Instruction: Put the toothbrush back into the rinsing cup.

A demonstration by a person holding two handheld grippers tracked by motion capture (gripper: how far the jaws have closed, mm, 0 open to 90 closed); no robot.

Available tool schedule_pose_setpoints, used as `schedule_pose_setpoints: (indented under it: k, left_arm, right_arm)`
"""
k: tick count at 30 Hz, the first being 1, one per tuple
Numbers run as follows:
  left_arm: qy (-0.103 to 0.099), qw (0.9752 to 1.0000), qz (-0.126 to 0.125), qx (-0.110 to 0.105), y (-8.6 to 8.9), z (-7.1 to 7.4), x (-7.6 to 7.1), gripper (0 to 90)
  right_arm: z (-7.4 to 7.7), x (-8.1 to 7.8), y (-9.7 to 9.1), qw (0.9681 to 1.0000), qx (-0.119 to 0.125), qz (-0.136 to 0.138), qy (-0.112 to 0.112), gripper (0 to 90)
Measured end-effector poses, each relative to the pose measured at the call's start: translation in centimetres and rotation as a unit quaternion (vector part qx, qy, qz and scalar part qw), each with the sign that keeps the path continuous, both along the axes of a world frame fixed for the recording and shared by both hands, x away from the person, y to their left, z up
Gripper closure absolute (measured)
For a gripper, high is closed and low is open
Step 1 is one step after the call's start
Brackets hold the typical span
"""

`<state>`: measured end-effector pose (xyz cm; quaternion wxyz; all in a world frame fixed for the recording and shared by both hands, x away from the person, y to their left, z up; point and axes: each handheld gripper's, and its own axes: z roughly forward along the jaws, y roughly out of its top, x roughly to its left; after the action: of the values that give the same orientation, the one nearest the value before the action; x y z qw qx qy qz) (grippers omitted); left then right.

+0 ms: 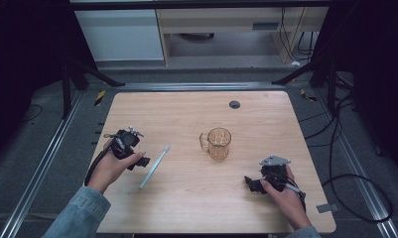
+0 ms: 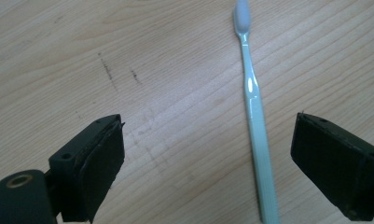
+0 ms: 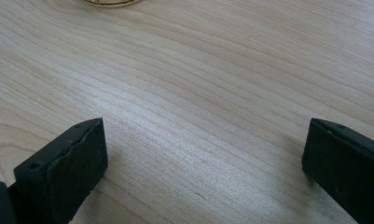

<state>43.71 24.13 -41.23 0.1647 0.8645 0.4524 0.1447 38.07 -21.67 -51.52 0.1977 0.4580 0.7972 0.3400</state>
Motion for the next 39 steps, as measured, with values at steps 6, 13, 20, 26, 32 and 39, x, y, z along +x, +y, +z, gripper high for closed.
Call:
schedule_pose_setpoints:
  k: [6,13,20,26,32,39]
  left_arm:
    - [0.011,0.9997,-0.013,0.018,-1.3,0.9,0.6,9.6]
    - [0.02,0.9993,-0.015,0.028,-1.9,1.0,1.4,11.6]
    - [0.031,0.9989,-0.014,0.032,-2.5,0.5,2.0,15.7]
    - [0.043,0.9981,-0.02,0.038,-3.2,-0.1,2.5,23.6]
    - [0.056,0.997,-0.031,0.043,-4.1,-0.5,2.8,29.4]
    - [0.064,0.996,-0.034,0.051,-4.7,-0.7,3.1,34.5]
  right_arm:
    - [0.0,0.0,-0.1,1.0,0.002,0.0,-0.001,0.5]
    - [0.0,0.0,-0.1,1.0,0.002,-0.002,-0.001,0.6]
    - [0.0,0.1,-0.1,1.0,0.003,-0.003,-0.002,0.6]
    - [0.0,0.1,-0.1,1.0,0.002,-0.004,-0.002,0.6]
    - [0.0,0.0,-0.1,1.0,0.003,-0.005,-0.001,0.6]
    - [0.0,0.1,-0.1,1.0,-0.001,-0.006,-0.004,0.6]
